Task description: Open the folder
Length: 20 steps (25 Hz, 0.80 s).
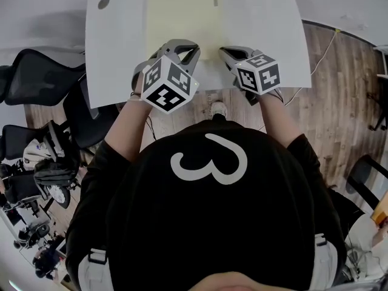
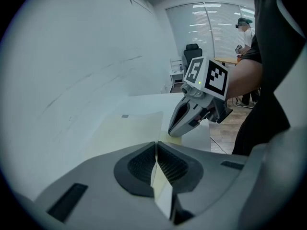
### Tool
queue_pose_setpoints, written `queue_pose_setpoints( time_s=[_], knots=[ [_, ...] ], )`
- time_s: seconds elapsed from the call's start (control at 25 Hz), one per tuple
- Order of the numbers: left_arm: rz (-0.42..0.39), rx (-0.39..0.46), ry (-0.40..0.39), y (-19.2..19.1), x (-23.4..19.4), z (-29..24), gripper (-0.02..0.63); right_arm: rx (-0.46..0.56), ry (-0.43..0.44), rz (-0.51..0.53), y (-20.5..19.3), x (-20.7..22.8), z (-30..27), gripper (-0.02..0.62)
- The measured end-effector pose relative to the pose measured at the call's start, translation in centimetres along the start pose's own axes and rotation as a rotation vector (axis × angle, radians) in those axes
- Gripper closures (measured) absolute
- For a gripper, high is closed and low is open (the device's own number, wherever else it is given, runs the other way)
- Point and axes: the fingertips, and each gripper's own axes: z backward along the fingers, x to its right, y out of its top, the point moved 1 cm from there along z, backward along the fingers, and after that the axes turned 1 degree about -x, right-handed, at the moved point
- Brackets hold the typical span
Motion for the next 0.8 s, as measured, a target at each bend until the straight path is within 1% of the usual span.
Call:
queue_pose_setpoints(
  time_s=[0.12, 0.32, 0.52, 0.68, 0.8],
  knots=[
    [0.044, 0.016, 0.0, 0.0, -0.3, 0.2, 0.583, -0.009, 0.01, 0.014, 0.1, 0.1, 0.0, 0.572],
    [0.102, 0.038, 0.03, 0.0, -0.9, 1.4, 0.581, -0.023, 0.021, 0.037, 0.0, 0.1, -0.1, 0.572],
    [0.129, 0.058, 0.082, 0.2, -1.5, 2.9, 0.581, -0.034, 0.022, 0.065, -0.1, 0.0, 0.1, 0.572],
    [0.189, 0.084, 0.107, -0.4, -2.1, 4.3, 0.581, -0.04, 0.02, 0.069, -0.2, 0.0, 0.1, 0.572],
    [0.212, 0.097, 0.134, -0.9, -2.8, 5.5, 0.581, -0.041, 0.009, 0.078, 0.0, -0.1, 0.0, 0.572]
  ],
)
